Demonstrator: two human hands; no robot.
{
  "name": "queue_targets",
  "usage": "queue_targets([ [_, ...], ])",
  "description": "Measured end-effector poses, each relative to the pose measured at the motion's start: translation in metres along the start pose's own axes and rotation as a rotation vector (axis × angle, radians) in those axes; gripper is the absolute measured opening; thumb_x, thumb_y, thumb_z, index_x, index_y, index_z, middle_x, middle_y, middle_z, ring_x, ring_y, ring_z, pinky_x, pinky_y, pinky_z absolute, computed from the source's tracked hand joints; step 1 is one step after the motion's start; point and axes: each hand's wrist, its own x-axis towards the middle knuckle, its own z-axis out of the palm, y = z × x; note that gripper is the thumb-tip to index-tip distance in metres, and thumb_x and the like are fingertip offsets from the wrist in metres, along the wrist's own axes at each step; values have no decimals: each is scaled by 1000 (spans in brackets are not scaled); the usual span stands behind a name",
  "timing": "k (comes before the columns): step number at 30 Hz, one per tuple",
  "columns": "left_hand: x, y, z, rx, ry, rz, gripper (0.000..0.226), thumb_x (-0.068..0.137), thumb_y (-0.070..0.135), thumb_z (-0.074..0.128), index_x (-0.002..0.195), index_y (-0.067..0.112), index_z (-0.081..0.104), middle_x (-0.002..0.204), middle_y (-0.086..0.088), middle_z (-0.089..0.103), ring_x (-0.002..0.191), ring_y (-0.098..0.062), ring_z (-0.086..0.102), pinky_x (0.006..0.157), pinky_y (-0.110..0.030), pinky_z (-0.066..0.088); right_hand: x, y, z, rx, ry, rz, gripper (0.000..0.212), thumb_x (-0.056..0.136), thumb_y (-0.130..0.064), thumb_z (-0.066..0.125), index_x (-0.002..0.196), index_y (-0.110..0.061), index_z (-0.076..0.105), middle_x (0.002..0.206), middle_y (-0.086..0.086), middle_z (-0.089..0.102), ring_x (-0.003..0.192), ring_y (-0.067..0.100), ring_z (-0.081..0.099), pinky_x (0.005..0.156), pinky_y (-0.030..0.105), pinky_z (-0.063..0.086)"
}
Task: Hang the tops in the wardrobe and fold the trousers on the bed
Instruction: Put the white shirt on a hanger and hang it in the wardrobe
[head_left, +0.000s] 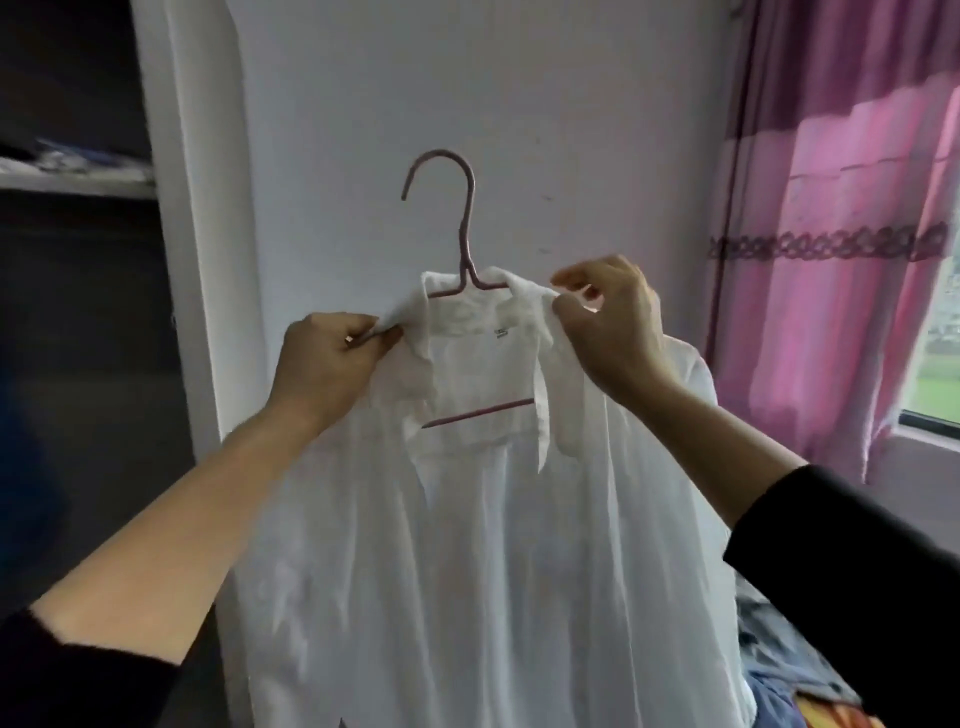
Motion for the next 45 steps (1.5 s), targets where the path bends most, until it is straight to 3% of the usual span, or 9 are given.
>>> queue_targets([
  [6, 24, -83, -70, 83, 15, 34, 35, 88, 32, 65, 62, 8, 64, 61, -21, 45, 56, -15, 33, 53, -30, 27, 26, -75, 116, -67, -353, -174, 30, 93, -42, 51, 108, -23, 68, 108, -5, 63, 113, 17, 43, 87, 34, 21],
  [10, 38, -144, -111, 239, 74, 39, 27, 90, 32, 63, 95, 8, 73, 80, -11, 61, 78, -26, 56, 66, -34, 40, 35, -118, 193, -44, -467, -191, 35, 97, -41, 48, 77, -14, 59, 68, -1, 52, 76, 23, 50, 90, 39, 27],
  [16, 8, -238, -143, 531, 214, 75, 71, 80, 64, 55, 137, 27, 34, 121, -4, 34, 105, -15, 33, 88, -31, 33, 34, -159, 295, 46, -505, -116, 34, 96, -37, 47, 77, -10, 57, 64, -3, 47, 76, 25, 49, 82, 36, 25],
  [21, -6, -303, -161, 544, 51, -208, 108, 71, 58, 72, 142, 41, -7, 131, -2, 23, 109, -19, 44, 85, -30, 45, 34, -204, 360, 166, -563, -95, 35, 95, -37, 50, 68, -17, 56, 63, -4, 48, 72, 23, 47, 75, 35, 31],
  [24, 15, -328, -177, 302, 125, -372, 92, 81, 44, 66, 148, 35, 3, 147, -5, 28, 120, -26, 48, 99, -40, 46, 36, -223, 400, 236, -607, -63, 37, 94, -41, 53, 77, -10, 66, 65, -1, 53, 68, 20, 49, 71, 36, 36],
  [30, 28, -374, -197, 132, -122, -352, 16, 92, 15, 56, 102, 26, 54, 89, 11, 62, 78, -1, 57, 73, -7, 47, 42, -235, 490, 200, -626, 51, 36, 94, -36, 53, 76, -8, 67, 70, 5, 62, 71, 27, 60, 70, 39, 50],
  [37, 63, -480, -229, 371, -272, -502, 16, 83, 4, 46, 82, 20, 47, 73, -4, 53, 61, -16, 46, 55, -30, 39, 64, -251, 593, 256, -719, 89, 42, 95, -39, 53, 79, -3, 68, 78, 12, 66, 67, 24, 57, 59, 35, 47],
  [41, 112, -531, -241, 313, -302, -566, 81, 80, 18, 66, 145, 32, 21, 118, 2, 48, 95, -14, 55, 73, -24, 49, 93, -269, 650, 303, -858, 137, 37, 91, -42, 60, 81, -8, 71, 69, 3, 56, 69, 16, 51, 71, 27, 42],
  [45, 165, -581, -247, 269, -245, -591, 97, 79, 29, 70, 151, 32, 6, 142, 2, 36, 122, -17, 44, 90, -25, 42, 116, -284, 709, 429, -1002, 282, 26, 88, -38, 66, 87, -12, 70, 79, 4, 61, 66, 14, 58, 51, 21, 44],
])
